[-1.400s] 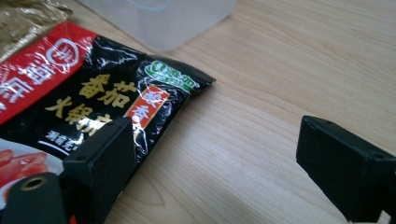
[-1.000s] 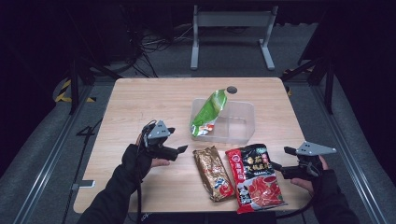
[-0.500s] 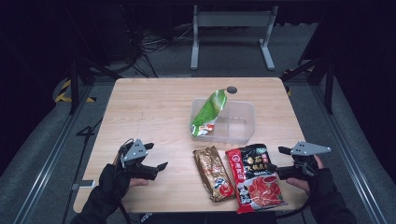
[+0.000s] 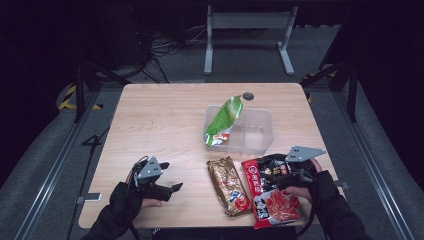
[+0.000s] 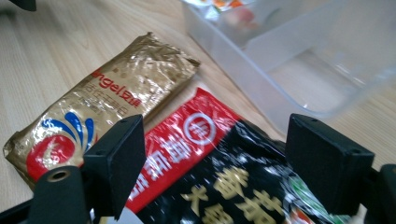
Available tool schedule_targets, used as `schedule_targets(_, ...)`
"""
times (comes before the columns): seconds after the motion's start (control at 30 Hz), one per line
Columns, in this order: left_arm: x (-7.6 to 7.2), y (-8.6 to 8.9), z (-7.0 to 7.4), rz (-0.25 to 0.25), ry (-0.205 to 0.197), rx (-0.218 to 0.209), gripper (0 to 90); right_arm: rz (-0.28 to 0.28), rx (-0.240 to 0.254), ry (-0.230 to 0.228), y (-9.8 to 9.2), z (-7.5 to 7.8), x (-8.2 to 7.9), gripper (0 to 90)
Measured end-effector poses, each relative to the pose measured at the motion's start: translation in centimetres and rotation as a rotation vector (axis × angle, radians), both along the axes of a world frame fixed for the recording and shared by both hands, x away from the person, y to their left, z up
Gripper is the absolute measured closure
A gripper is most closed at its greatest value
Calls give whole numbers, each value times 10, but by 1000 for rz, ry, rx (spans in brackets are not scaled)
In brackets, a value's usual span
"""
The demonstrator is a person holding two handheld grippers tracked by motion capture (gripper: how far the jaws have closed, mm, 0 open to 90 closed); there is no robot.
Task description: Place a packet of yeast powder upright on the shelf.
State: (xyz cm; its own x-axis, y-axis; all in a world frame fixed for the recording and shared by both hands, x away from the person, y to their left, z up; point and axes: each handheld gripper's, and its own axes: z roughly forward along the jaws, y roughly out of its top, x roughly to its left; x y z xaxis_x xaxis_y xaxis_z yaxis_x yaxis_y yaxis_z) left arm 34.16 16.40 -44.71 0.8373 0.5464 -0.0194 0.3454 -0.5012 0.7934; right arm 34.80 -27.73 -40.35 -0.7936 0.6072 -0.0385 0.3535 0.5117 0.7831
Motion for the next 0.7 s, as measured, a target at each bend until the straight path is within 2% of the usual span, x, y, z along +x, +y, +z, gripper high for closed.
schedule_targets(0.07,-1,-4,-1,-11,7,3,162,26,-19,9,11,-1,1,214)
schedule_targets(0.17,-2,-9,-1,-27,8,7,168,55,-19,37,31,1,7,217)
schedule_targets(0.2,-2,-11,-1,-30,7,7,168,55,-19,37,31,1,7,217)
schedule_targets(0.27,-2,-12,-2,-30,14,7,168,63,-24,68,47,0,16,225)
schedule_targets(0.3,-2,-12,-2,-32,12,12,168,63,-24,68,47,0,16,225)
schedule_targets(0.43,-1,-10,-3,-26,19,3,168,83,-35,107,70,-5,27,251)
schedule_targets(0.5,0,-10,-3,-29,19,3,168,82,-47,131,81,-8,33,288)
schedule_targets(0.7,-2,-10,-3,-36,15,9,168,51,-75,206,104,-17,49,309)
